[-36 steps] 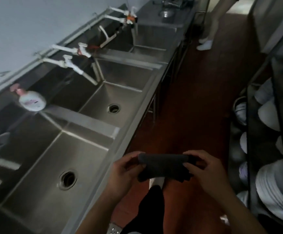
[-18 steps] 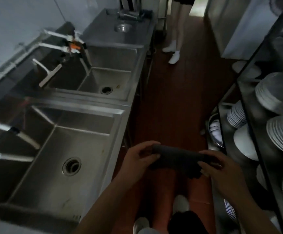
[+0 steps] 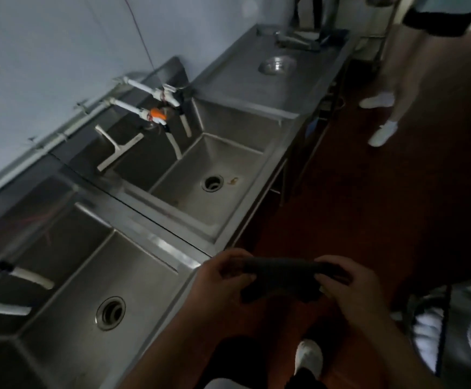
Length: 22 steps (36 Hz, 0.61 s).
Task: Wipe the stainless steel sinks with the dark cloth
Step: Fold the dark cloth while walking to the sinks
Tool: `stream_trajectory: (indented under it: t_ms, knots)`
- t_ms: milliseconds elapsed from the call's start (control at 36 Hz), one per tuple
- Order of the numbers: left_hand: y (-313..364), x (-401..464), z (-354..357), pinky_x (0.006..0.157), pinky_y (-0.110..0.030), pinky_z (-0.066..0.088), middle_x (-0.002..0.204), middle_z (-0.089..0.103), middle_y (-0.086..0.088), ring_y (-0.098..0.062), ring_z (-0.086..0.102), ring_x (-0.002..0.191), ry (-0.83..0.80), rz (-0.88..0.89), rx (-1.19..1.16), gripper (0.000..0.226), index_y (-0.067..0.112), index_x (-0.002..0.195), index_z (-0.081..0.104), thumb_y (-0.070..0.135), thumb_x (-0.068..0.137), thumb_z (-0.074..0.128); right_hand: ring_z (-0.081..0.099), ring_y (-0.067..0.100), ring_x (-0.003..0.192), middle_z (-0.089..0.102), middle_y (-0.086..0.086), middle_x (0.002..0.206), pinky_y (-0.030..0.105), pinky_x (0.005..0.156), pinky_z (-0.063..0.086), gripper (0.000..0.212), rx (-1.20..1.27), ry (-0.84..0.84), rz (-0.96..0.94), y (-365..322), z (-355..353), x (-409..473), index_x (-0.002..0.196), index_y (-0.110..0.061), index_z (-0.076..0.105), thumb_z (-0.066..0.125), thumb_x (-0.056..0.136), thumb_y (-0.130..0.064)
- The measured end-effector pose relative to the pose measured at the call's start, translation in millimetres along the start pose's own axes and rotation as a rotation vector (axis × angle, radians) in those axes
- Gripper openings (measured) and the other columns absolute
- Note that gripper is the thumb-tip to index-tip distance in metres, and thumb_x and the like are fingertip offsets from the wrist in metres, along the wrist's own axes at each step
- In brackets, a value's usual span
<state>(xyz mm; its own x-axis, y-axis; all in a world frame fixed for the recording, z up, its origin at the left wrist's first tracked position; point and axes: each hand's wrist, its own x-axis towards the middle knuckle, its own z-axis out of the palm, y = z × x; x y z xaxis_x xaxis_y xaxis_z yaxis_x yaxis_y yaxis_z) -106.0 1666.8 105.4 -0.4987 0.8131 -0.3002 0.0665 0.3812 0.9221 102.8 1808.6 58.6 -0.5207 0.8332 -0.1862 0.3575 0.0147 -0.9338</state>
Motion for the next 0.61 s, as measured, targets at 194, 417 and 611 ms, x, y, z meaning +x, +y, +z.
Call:
stream_trajectory:
  t_ms: [194,417,611]
  knots:
    - [12,79,9,0.07,-0.041,0.062,0.105,0.07,-0.012,-0.025,0.073,0.091,0.135,-0.209,-0.215,0.029,0.018,0.102,0.071,-0.005,0.084,0.069,0.066,0.007,0.09,0.071,-0.008,0.096,0.036,0.082,0.056,0.03,-0.15,-0.195,0.007,-18,-3,133,0.093,-0.024,0.072,0.072,0.079,0.003]
    - [23,220,-25,0.085,-0.04,0.061,0.108,0.069,0.006,-0.014,0.069,0.099,0.121,-0.089,-0.097,0.027,0.034,0.104,0.068,0.011,0.089,0.069,0.065,0.003,0.082,0.07,-0.008,0.091,0.026,0.07,0.051,0.027,-0.235,-0.255,0.007,-43,8,268,0.09,-0.025,0.07,0.07,0.083,0.002]
    - [43,317,-51,0.085,-0.036,0.061,0.112,0.067,0.003,-0.014,0.069,0.1,0.139,-0.108,-0.181,0.026,0.032,0.109,0.067,0.011,0.094,0.063,0.065,0.002,0.082,0.07,-0.007,0.091,0.025,0.071,0.052,0.02,-0.231,-0.27,0.022,-81,17,370,0.095,-0.018,0.071,0.069,0.085,-0.001]
